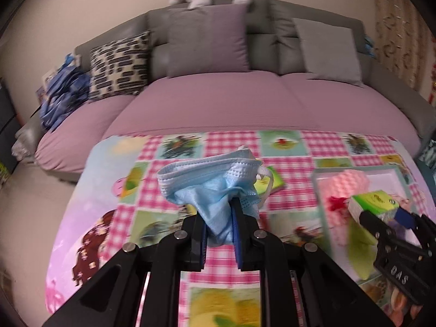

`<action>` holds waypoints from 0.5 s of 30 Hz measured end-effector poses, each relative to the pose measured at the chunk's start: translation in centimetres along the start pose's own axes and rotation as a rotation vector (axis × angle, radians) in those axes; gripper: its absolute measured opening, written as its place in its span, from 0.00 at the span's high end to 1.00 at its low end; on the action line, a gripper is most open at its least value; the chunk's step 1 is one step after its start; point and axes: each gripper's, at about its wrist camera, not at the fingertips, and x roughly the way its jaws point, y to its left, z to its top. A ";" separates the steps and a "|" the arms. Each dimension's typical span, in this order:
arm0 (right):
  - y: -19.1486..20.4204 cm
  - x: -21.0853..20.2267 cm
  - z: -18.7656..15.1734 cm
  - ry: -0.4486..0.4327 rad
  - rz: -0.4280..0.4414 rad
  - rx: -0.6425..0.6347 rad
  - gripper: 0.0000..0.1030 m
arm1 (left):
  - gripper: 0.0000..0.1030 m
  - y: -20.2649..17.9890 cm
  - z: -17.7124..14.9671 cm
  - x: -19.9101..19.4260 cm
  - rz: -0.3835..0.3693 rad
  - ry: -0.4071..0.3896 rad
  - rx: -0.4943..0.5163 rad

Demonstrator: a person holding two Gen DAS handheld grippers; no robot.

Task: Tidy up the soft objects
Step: 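Carry mask and tissue pack into the white tray and open both tools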

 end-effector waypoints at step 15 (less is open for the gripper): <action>-13.1 -1.4 0.3 -0.027 -0.190 0.225 0.34 | 0.84 -13.1 0.0 0.5 -0.225 -0.002 0.170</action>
